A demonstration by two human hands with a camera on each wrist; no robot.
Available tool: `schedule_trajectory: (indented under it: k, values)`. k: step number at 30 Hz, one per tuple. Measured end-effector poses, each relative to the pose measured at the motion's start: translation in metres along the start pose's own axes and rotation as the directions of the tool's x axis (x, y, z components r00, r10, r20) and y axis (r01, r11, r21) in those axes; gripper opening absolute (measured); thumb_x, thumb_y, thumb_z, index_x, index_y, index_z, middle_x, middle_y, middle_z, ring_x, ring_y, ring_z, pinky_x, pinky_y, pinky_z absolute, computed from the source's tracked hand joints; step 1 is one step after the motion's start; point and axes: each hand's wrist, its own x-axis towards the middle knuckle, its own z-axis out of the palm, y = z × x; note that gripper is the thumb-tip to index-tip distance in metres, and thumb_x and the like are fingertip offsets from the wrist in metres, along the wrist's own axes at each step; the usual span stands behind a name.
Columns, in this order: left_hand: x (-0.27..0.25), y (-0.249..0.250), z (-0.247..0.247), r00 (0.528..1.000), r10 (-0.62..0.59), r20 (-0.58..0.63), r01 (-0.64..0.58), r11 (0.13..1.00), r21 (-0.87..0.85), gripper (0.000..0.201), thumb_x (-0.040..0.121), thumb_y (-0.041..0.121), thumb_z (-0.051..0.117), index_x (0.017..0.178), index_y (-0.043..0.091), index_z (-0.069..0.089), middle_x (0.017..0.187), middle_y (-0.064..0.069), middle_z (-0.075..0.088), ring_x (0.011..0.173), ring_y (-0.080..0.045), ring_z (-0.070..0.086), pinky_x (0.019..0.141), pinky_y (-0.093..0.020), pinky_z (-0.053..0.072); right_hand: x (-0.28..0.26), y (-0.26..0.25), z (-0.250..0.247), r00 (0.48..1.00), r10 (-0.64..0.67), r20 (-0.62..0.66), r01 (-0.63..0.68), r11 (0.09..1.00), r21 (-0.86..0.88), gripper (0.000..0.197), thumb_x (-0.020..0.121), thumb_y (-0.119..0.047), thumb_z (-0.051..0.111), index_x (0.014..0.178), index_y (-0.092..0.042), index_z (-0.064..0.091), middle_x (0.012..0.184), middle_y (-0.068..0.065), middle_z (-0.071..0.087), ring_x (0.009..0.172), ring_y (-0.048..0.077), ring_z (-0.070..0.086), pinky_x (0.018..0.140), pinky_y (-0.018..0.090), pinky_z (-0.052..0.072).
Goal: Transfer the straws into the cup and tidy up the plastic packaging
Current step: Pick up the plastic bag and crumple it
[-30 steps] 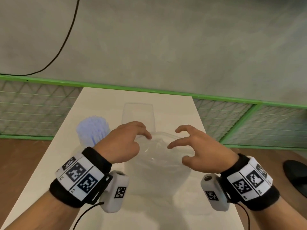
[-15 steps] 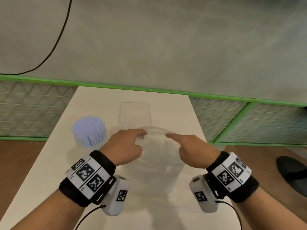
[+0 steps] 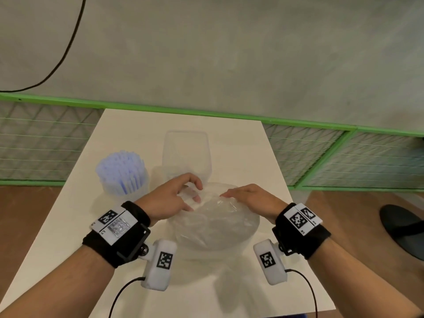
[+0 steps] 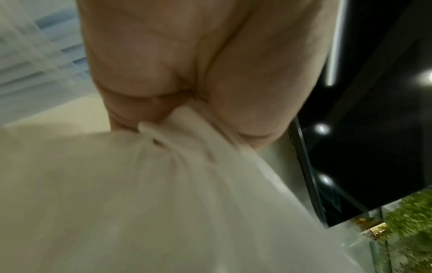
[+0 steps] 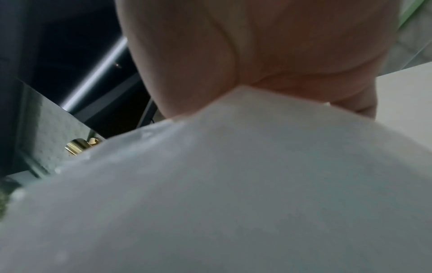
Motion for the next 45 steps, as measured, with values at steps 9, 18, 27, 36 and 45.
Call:
schedule_trajectory:
  k: [9,18,27,36,45]
  values:
    - [0.013,-0.005,-0.001,0.966,-0.238,0.099,0.214,0.955,0.205,0.039,0.091,-0.001,0.044,0.085,0.026,0.071,0.102,0.001,0.066,0.095,-0.020,0.060,0.084,-0.029,0.050,0.015,0.007,-0.012,0.993,0.079,0.087,-0.056,0.970,-0.238,0.025,0.091,-0.034,0.063,0.083,-0.013,0.074,0.091,0.002,0.067,0.091,0.020,0.062,0.085,0.031,0.045]
    - [-0.010,-0.005,-0.021,0.925,-0.295,0.239,0.294,0.955,0.041,0.039,0.098,0.007,0.034,0.105,0.031,0.063,0.124,0.008,0.053,0.106,-0.023,0.057,0.066,-0.041,0.060,-0.042,0.003,-0.043,0.942,-0.105,0.319,0.231,0.892,-0.388,0.074,0.069,-0.014,0.060,0.132,-0.052,0.047,0.134,-0.033,0.046,0.115,0.001,0.050,0.085,0.012,0.042]
    - [-0.021,-0.043,-0.026,0.949,-0.058,0.311,0.198,0.876,-0.440,0.028,0.072,0.031,0.062,0.090,0.010,0.062,0.109,-0.010,0.064,0.093,-0.028,0.062,0.081,-0.046,0.057,-0.023,0.032,-0.046,0.966,-0.253,0.054,0.256,0.964,-0.073,0.038,0.065,0.004,0.086,0.090,-0.020,0.070,0.089,-0.008,0.069,0.074,0.017,0.065,0.086,0.045,0.054]
    - [-0.030,-0.064,-0.010,0.977,0.195,0.084,-0.193,0.981,-0.035,0.045,0.069,0.023,0.086,0.105,0.037,0.062,0.109,0.006,0.069,0.103,-0.011,0.067,0.097,-0.032,0.051,-0.011,0.055,-0.031,0.942,-0.328,-0.072,0.324,0.944,-0.063,0.018,0.074,-0.009,0.081,0.081,-0.022,0.070,0.081,0.012,0.067,0.073,0.017,0.058,0.079,0.045,0.053]
    - [-0.024,-0.074,0.007,0.902,0.410,-0.135,-0.416,0.909,-0.016,0.044,0.072,0.047,0.076,0.079,0.005,0.066,0.123,0.008,0.045,0.102,-0.022,0.054,0.073,-0.030,0.053,-0.024,0.058,-0.017,0.900,-0.434,-0.045,0.435,0.900,0.001,0.039,0.059,-0.007,0.091,0.085,-0.002,0.063,0.096,0.010,0.058,0.085,0.016,0.063,0.085,0.030,0.056]
